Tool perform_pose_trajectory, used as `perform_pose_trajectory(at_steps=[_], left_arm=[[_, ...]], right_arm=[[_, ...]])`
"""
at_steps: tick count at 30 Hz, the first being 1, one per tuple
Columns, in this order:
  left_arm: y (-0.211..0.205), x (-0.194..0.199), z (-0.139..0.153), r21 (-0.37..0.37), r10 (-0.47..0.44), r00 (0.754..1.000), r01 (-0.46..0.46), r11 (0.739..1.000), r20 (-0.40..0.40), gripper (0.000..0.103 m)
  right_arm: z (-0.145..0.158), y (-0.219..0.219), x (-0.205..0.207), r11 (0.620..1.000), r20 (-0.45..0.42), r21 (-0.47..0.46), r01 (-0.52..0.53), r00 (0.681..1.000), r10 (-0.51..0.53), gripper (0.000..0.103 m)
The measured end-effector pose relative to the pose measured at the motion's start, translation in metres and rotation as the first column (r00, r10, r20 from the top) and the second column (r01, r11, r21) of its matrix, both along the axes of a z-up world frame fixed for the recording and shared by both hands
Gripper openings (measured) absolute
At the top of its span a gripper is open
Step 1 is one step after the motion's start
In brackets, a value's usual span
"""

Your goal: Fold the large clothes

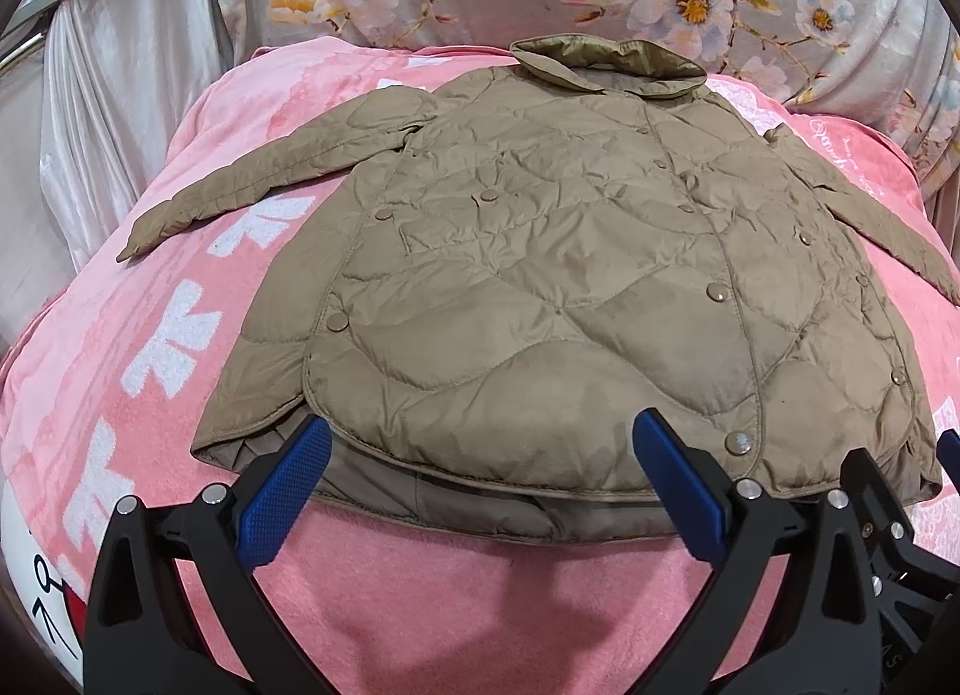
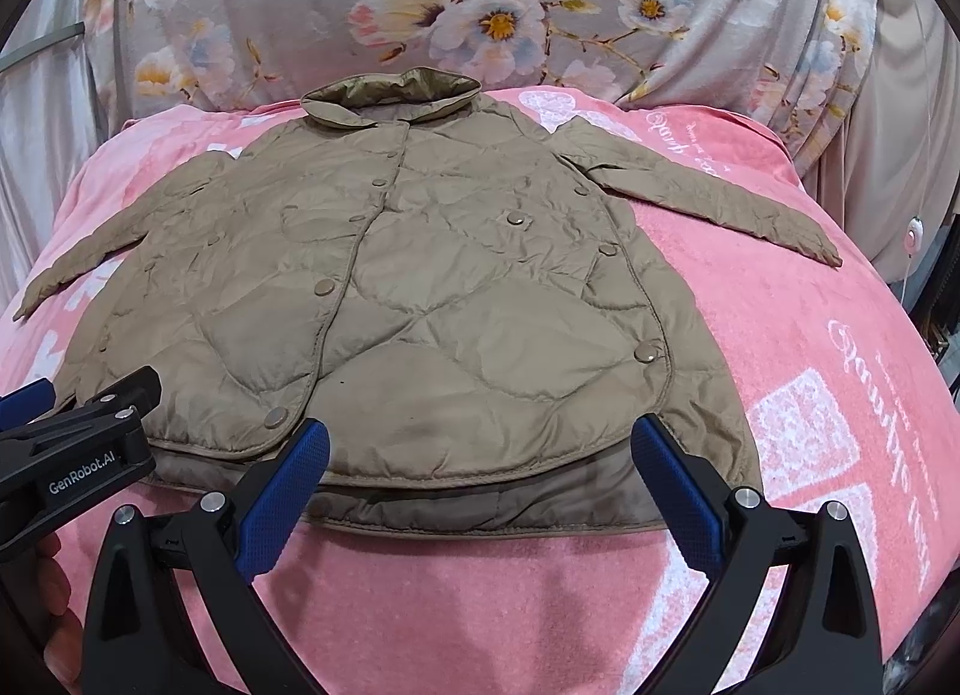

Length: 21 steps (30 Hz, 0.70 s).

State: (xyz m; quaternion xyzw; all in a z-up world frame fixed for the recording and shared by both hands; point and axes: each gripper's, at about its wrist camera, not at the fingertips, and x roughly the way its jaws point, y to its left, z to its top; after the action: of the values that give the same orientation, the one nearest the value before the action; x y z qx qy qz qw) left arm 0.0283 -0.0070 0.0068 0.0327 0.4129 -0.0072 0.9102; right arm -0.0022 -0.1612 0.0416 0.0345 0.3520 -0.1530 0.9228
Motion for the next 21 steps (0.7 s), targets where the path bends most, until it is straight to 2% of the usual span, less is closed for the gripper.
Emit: perform_pose_trajectory(at_steps=[21], left_arm=[[0.0000,-0.0012,0.0011,-0.001,-0.003,1.000,0.003,1.000,0.000,0.098]], right_arm=[[-0.0003,0.0009,0.0007,1.000,0.001,0.002,0.000,1.000,0.000,0.098]])
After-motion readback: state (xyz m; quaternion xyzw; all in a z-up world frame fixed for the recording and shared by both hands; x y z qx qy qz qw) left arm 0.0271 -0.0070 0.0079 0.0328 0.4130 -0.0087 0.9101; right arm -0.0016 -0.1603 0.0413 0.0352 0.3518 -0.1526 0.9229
